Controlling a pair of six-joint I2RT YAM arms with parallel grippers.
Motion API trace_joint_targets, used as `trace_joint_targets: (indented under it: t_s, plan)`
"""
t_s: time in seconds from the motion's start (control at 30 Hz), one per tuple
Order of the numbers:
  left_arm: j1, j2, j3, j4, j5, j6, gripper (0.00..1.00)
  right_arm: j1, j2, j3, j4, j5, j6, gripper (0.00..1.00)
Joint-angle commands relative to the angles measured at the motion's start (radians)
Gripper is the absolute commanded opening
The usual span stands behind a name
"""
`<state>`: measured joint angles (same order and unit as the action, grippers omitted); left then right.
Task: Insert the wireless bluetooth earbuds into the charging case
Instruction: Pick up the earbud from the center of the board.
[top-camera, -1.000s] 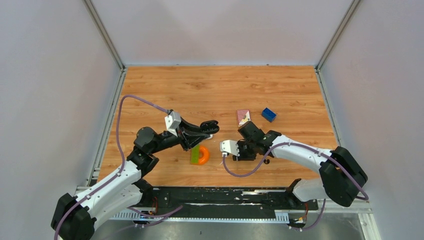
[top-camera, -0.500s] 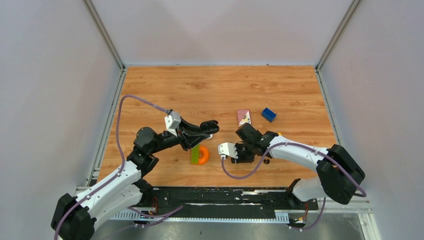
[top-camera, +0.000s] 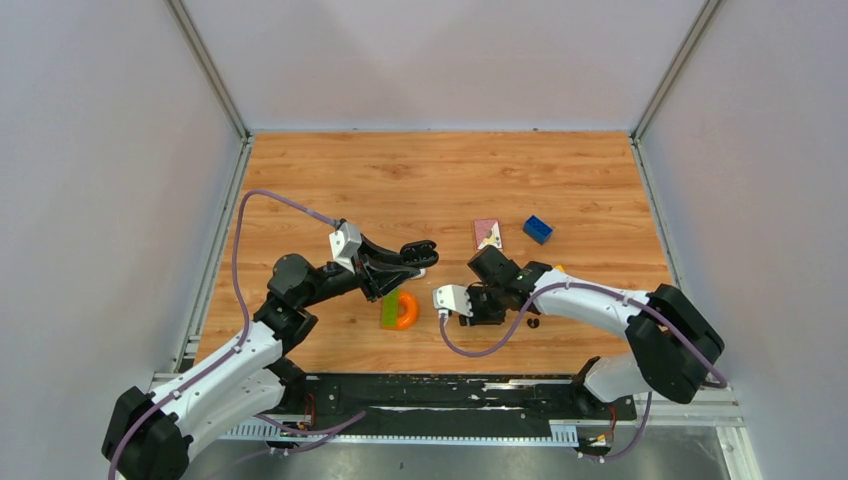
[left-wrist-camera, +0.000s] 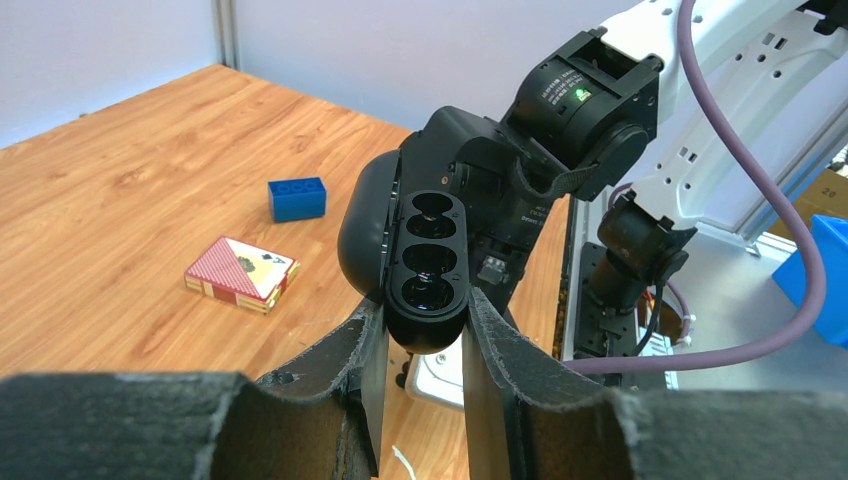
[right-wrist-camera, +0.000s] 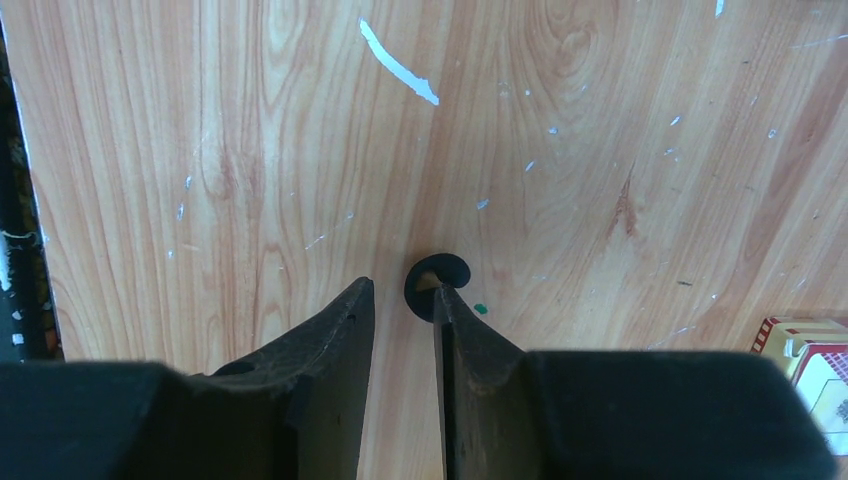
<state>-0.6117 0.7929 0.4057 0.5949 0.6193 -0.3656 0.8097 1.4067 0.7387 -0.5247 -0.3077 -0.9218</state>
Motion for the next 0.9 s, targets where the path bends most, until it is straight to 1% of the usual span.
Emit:
trace_joint_targets:
  t_s: [0.0, 0.2, 0.57, 0.8, 0.87]
  plan:
    - [0.006, -0.013, 0.007, 0.028, 0.003, -0.003, 0.0, 0.006, 0.03, 0.013, 0.016, 0.017, 0.006, 0.29]
    - [0.007, -0.013, 0.007, 0.026, 0.005, -0.003, 0.0, 0.009, 0.043, 0.016, 0.02, 0.035, 0.011, 0.3]
    - [0.006, -0.014, 0.008, 0.027, 0.007, -0.007, 0.0, 0.012, 0.017, 0.028, 0.051, 0.139, 0.013, 0.28]
    - [0.006, -0.015, 0.008, 0.026, 0.01, -0.009, 0.0, 0.013, 0.013, 0.045, 0.051, 0.145, 0.015, 0.27]
    - [0.006, -0.014, 0.009, 0.026, 0.01, -0.009, 0.0, 0.012, 0.016, 0.047, 0.05, 0.144, 0.019, 0.25]
